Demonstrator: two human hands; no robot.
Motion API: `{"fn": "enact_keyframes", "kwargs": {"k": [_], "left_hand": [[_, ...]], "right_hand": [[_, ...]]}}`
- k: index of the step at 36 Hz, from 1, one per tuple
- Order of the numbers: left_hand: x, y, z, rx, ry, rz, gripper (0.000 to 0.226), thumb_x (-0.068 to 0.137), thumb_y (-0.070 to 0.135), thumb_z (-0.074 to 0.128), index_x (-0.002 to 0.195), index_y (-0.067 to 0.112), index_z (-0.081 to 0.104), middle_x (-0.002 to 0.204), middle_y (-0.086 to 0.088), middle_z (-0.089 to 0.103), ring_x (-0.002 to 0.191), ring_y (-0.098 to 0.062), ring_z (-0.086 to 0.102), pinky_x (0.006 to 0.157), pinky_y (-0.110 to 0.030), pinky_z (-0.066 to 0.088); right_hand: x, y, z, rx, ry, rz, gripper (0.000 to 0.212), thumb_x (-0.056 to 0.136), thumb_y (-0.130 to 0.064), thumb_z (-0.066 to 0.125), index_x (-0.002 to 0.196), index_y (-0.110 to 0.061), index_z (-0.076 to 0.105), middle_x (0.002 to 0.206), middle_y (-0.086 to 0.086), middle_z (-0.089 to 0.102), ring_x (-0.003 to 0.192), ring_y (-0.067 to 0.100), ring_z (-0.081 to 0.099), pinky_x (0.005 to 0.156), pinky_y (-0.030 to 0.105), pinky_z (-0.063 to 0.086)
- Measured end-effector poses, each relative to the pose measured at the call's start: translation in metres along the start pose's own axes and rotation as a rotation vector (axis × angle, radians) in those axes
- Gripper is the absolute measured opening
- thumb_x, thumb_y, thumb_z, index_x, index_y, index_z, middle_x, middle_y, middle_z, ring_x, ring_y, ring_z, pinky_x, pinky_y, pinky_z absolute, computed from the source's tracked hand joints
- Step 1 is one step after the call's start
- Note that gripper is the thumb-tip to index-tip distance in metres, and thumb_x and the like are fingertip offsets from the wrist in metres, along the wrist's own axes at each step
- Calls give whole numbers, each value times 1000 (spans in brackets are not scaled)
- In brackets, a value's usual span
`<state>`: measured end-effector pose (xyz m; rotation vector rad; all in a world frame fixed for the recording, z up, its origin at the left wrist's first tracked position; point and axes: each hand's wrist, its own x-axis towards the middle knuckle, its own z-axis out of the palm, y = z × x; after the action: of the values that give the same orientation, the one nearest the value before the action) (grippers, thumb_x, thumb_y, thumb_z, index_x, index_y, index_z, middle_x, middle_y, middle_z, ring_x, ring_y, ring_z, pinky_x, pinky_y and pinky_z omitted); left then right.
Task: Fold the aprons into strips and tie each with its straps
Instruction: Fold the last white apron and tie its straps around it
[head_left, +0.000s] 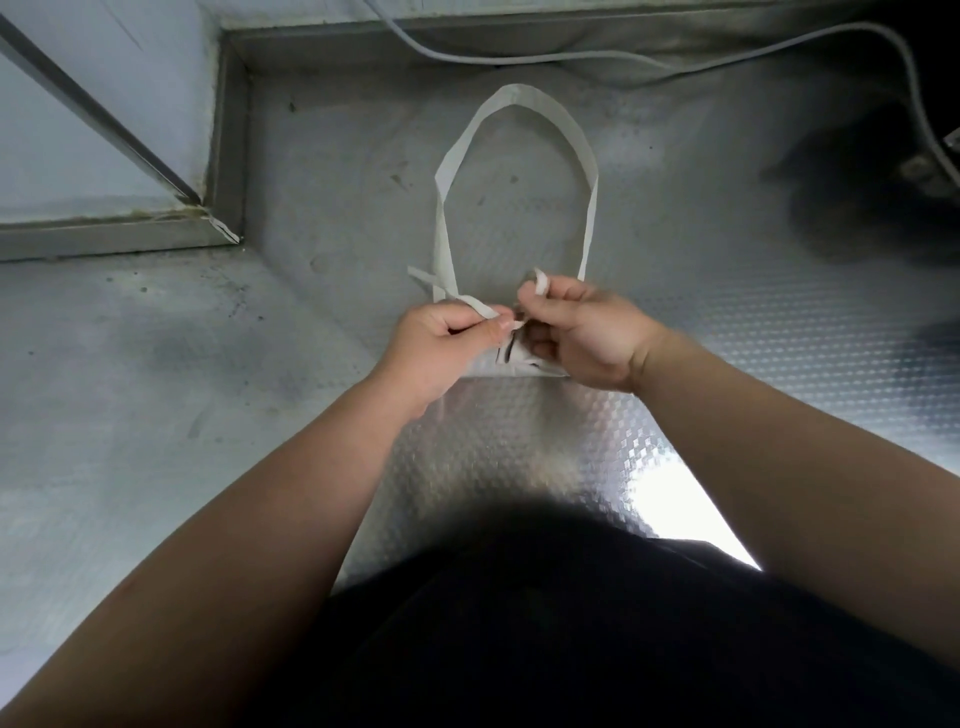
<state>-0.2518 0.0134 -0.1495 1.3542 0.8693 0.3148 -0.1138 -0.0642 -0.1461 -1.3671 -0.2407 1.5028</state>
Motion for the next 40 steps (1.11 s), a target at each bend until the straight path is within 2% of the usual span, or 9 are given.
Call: {"fn": "enact_keyframes", "kwargs": {"k": [5,11,16,20,23,25,28,33,40], "left_hand": [[-4,-2,1,-12,91,45,17,87,5,63,79,18,71,78,21,70,78,9,62,71,-7,45],[-12,-16,10,201,435,173,13,88,17,64,86,27,72,89,3,71,86,-6,64,80,-17,45],[-16,-24,10,316,419,66,18,93,21,56,80,31,61,92,-5,69,86,-20,63,80,-31,48],[-15,-18,4,472,432,46,16,97,19,49,93,9,62,77,4,60,76,-19,55,64,-21,33],[-10,-16,2,597,445,48,23,98,21,47,100,3,61,93,-9,68,88,-28,59,67,-25,33],[-7,-17,2,654,459,41,25,97,21,47,101,0,60,100,-16,68,94,-33,59,73,-31,35],[-8,-20,4,693,492,56,25,97,19,48,99,-3,59,99,-19,66,94,-35,58,73,-32,34],[-18,-26,7,669,549,82,21,94,15,54,94,-4,62,102,-20,60,96,-34,55,77,-28,33],[-16,-33,-5,594,561,-4,23,95,22,53,102,3,66,103,-15,65,96,-29,59,78,-27,37]], "right_hand": [[-8,16,-3,144,201,-113,23,98,-8,46,75,-13,49,73,6,51,67,15,50,72,29,47],[-10,26,-1,-144,327,-223,26,91,0,57,73,-17,47,65,-1,51,56,8,51,66,25,46],[-10,29,1,-347,482,-290,30,84,-15,66,66,-23,43,67,1,54,71,28,58,84,47,52],[-17,23,12,-688,538,-387,37,90,-15,59,65,-24,33,63,-7,46,60,10,48,59,8,38],[-27,17,10,-839,606,-435,25,93,-14,53,70,-17,43,67,0,52,60,12,46,55,20,33],[-32,19,2,-897,666,-379,18,93,-17,52,77,-10,50,79,9,58,72,24,50,62,29,33],[-38,32,0,-900,682,-251,35,97,-25,48,65,-20,35,77,3,49,77,21,44,61,23,25],[-30,33,-3,-816,668,-124,20,97,-29,48,86,-13,51,88,7,58,88,26,56,69,28,38],[-33,32,-17,-806,656,-140,39,97,-32,48,63,-18,34,61,-1,42,68,23,45,59,28,32]]}}
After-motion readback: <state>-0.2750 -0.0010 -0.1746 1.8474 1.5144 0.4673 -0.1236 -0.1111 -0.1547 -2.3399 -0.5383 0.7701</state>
